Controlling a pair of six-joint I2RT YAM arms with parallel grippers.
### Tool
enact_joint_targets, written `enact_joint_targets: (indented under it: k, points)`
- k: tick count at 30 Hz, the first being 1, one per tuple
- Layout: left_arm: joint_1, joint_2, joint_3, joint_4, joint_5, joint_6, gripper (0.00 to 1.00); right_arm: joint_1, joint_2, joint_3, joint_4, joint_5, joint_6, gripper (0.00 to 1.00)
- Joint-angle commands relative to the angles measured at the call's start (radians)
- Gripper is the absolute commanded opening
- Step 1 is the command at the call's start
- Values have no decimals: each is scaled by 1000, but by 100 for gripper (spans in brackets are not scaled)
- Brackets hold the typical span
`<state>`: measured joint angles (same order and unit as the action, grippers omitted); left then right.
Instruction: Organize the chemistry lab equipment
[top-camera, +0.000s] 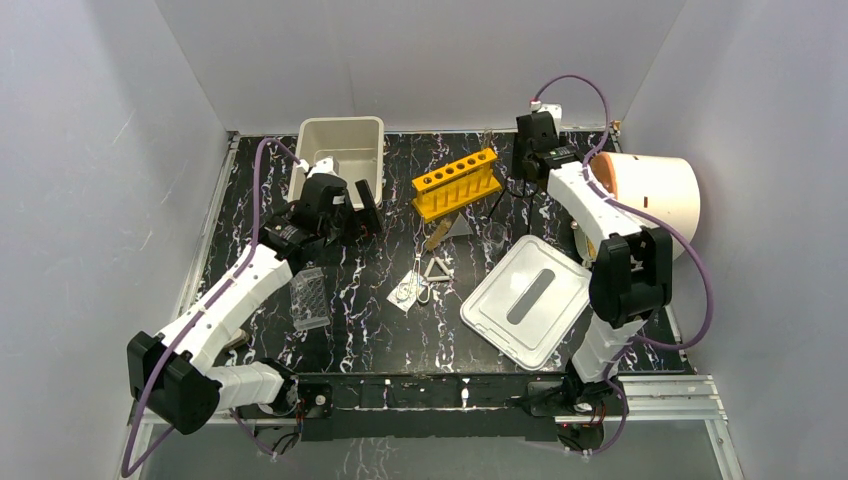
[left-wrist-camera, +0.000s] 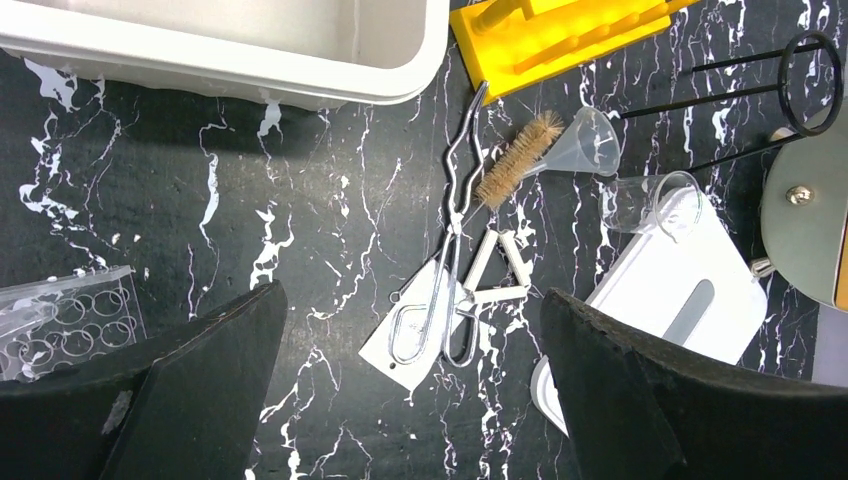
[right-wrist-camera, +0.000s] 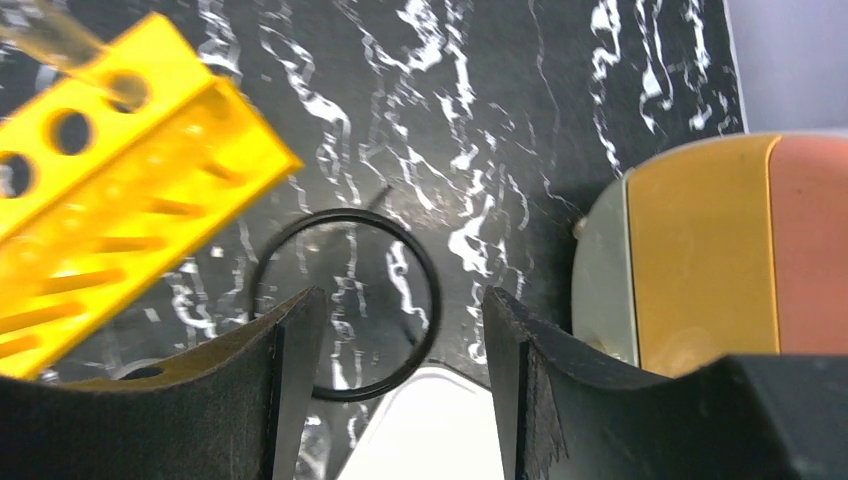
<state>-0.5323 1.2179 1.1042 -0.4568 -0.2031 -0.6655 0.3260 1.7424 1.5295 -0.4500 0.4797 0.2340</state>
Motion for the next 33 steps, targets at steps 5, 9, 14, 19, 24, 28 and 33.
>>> enact_joint_targets:
  k: [5,9,14,19,24,28,33]
  points:
    - [-1,-24,32,-2,-12,28,98,-58,67,52,-89,34,58,65]
    - [-1,-14,37,-2,-8,30,98,-78,103,51,-97,-33,86,50]
    - [-2,-10,47,-2,-2,32,98,-84,111,46,-74,-36,99,28]
    - [-2,-9,63,-6,6,39,98,-82,57,27,-14,24,86,1]
    - [-2,-6,88,-7,17,49,98,-84,-38,26,48,54,52,0]
    - [-2,-4,110,-9,14,57,98,-83,-123,39,67,70,44,0]
    - [3,-1,164,-43,-20,61,98,-83,-221,75,55,42,54,0]
